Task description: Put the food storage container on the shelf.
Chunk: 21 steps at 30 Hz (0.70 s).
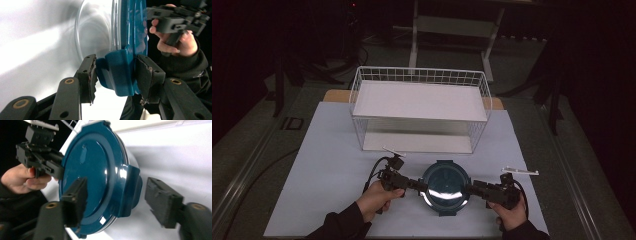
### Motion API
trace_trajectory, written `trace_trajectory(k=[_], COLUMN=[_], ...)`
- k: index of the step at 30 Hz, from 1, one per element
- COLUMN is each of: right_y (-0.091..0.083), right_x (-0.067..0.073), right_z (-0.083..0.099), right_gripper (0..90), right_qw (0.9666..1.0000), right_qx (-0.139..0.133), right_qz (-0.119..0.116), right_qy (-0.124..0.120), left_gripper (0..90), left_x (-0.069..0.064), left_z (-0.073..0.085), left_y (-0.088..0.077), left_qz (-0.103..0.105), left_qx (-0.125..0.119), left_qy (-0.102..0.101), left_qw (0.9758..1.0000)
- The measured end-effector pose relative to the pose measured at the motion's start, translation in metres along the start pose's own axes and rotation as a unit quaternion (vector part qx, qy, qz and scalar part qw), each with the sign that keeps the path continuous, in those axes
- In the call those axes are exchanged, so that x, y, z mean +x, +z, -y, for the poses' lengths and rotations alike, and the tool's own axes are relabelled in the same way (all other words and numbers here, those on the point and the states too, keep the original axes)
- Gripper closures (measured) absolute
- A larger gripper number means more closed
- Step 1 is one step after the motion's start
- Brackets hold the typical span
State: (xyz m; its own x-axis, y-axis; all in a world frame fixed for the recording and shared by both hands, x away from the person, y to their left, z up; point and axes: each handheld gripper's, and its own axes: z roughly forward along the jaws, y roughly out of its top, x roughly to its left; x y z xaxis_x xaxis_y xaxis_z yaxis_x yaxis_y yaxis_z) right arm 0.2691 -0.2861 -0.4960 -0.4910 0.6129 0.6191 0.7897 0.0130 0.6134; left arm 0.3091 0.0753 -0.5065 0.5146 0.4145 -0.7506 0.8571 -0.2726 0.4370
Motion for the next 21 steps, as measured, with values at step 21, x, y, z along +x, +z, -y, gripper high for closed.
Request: trace_trajectory(k=[21], right_y=[0.002], right_x=[-0.010], right_z=[0.003], right_gripper=[55.3], right_qw=[0.9970], right_qx=[0.066], right_qz=[-0.039], right_qy=[0.013], left_gripper=[55.4], left_x=[-0.004], left_z=[0.011], left_y=[-0.002], left_qz=[-0.003], left_qx=[-0.018], left_qy=[0.017], left_qw=[0.9997])
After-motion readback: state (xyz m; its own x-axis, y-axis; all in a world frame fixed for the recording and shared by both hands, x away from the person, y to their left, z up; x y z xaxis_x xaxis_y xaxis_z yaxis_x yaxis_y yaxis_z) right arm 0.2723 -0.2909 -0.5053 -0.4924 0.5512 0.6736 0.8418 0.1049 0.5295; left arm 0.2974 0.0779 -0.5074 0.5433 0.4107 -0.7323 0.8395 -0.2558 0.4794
